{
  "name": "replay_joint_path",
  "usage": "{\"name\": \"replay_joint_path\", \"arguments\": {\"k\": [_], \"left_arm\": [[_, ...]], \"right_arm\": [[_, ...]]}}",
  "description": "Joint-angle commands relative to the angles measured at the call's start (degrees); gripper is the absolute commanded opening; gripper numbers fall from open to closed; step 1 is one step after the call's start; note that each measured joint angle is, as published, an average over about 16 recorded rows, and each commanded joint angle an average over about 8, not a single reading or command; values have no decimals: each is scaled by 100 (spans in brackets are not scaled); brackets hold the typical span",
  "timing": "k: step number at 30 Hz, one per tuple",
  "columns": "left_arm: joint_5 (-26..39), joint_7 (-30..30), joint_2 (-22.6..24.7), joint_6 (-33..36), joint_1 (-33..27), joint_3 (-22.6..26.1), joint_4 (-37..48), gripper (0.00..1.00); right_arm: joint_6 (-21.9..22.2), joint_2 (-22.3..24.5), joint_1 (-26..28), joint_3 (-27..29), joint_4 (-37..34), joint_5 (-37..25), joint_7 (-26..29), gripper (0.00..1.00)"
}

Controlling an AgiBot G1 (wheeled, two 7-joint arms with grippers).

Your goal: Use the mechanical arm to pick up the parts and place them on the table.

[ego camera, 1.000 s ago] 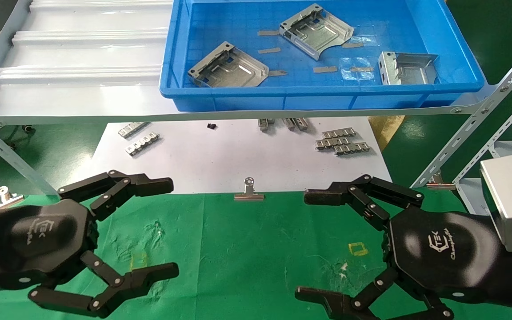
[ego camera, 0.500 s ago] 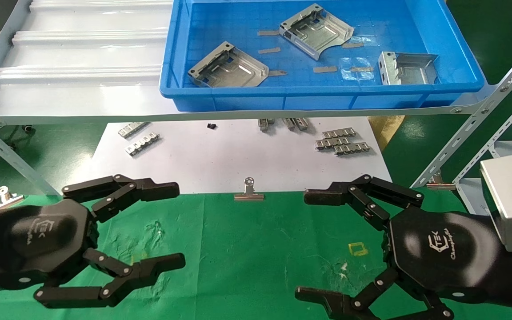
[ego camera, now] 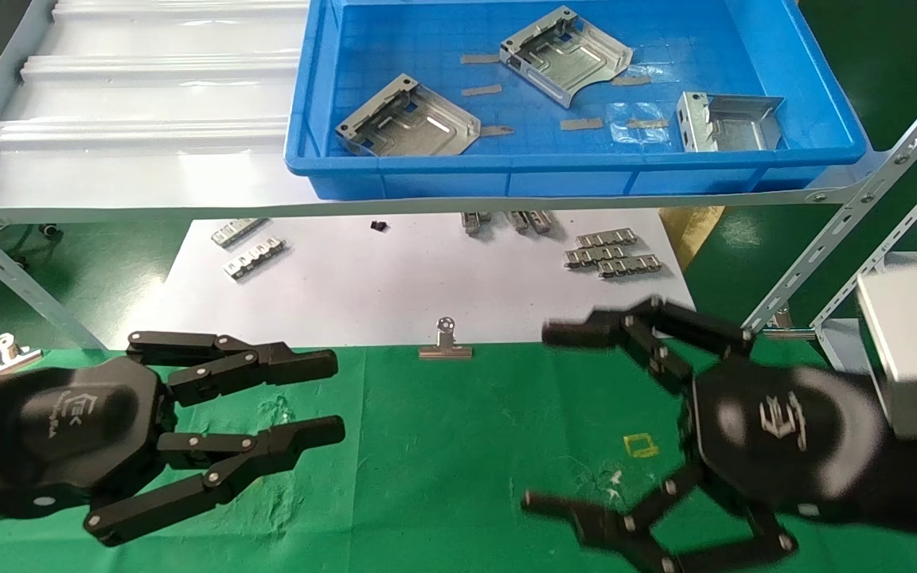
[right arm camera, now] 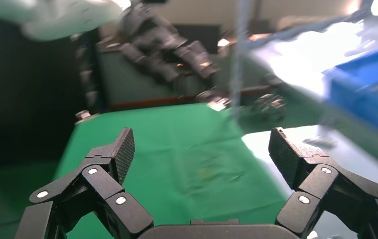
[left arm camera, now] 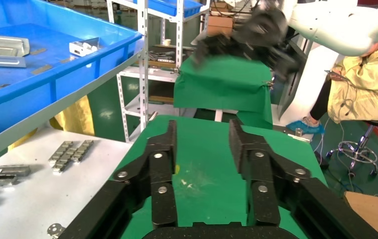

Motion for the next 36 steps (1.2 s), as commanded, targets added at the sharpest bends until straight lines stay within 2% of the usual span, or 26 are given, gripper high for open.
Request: {"name": "replay_joint_path", "arguments": {"k": [1,8,15,18,23,24,31,32,36], "left_arm": [[0,0,0,0,0,0,0,0],[0,0,0,0,0,0,0,0],[0,0,0,0,0,0,0,0],[0,0,0,0,0,0,0,0],[0,0,0,0,0,0,0,0],[0,0,0,0,0,0,0,0],[0,0,0,0,0,0,0,0],[0,0,0,0,0,0,0,0],[0,0,0,0,0,0,0,0]], "right_arm": [[165,-66,122,63,6,-21,-66,100],[1662,-949,1173,-355,-538,-1185,185,100],[3187,-2152,2461,-1056,-1785,-2712,539,100],[3442,-2577,3008,-1428,-2503,-3327,735,100],[3549,-3174,3850,-1981,-3877,-4189,1008,99],[3547,-3277,3982,-2061,-4129,-4311,1034,89],[3406,-3806,4615,-2386,-5448,-4734,952,3],[3409,-3847,4660,-2403,-5558,-4743,919,0],[3540,-3929,4721,-2400,-5834,-4653,856,0]]}}
